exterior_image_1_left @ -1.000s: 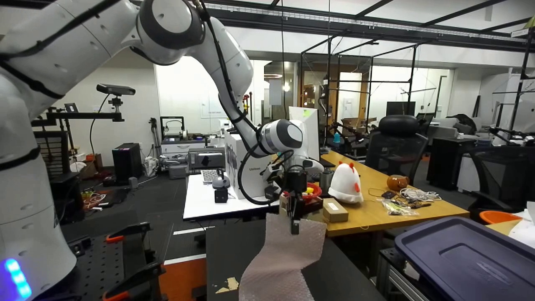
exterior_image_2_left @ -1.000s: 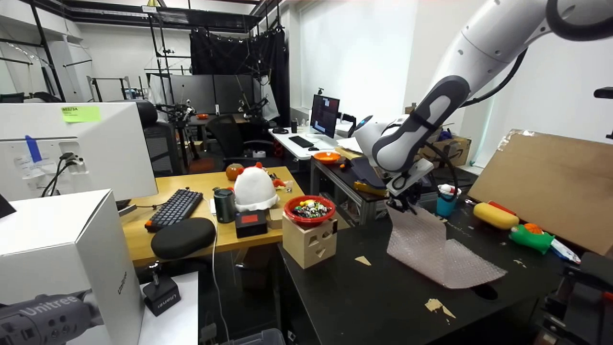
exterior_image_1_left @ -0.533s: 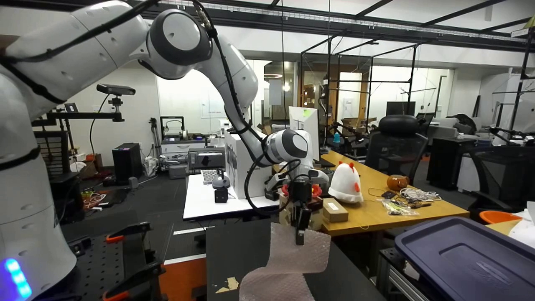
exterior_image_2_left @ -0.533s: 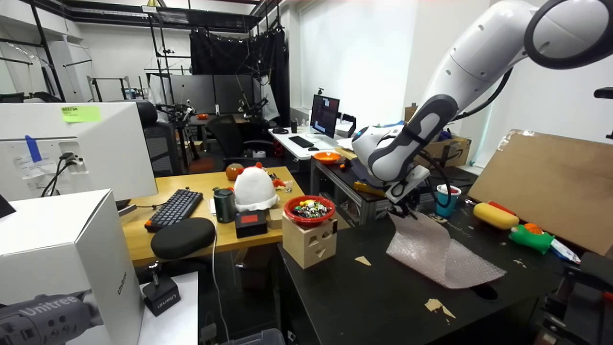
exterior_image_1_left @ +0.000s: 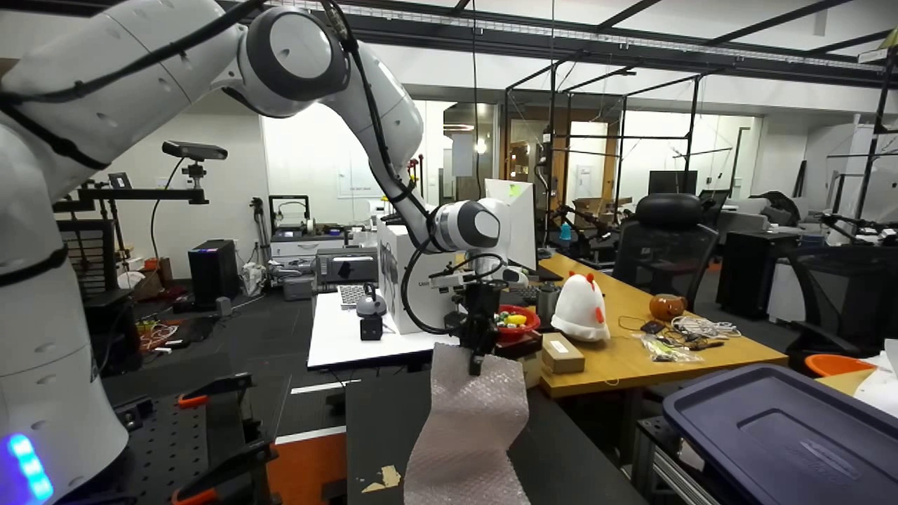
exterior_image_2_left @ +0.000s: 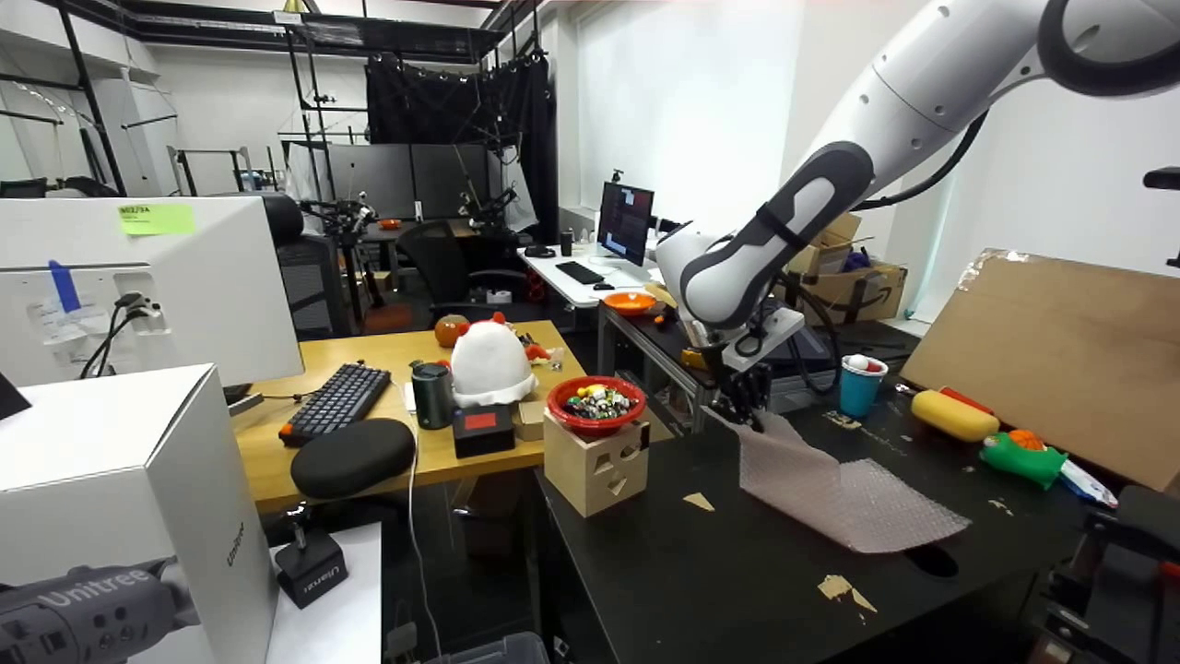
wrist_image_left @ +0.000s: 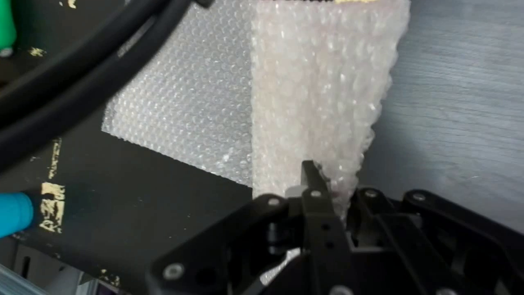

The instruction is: Unfold the pink plastic

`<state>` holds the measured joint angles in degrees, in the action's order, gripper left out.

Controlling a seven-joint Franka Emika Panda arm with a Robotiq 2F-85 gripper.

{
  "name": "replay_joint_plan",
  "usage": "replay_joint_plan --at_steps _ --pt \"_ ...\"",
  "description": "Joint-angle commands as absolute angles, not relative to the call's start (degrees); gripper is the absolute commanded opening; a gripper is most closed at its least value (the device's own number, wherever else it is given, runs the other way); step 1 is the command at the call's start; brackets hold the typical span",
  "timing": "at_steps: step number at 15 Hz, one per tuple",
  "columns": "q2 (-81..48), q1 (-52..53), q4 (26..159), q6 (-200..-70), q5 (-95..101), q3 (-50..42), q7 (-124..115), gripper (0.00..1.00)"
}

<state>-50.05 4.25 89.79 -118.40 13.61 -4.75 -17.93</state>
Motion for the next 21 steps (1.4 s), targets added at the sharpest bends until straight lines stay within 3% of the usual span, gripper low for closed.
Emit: replay_joint_plan --at_steps 1,2,12,21 --pt "-47.09 2.34 92.41 -118.31 9.32 -1.77 -9.81 0.02" --pt "-46.89 1.82 92.5 -117.79 8.16 -0.88 -7.05 0.27" --pt "-44.11 -3.48 94.05 -118.72 -3.35 3.52 5.55 0.98" --pt "-50.46 -5.2 91.1 -128.31 -6.35 -4.28 -9.7 1.0"
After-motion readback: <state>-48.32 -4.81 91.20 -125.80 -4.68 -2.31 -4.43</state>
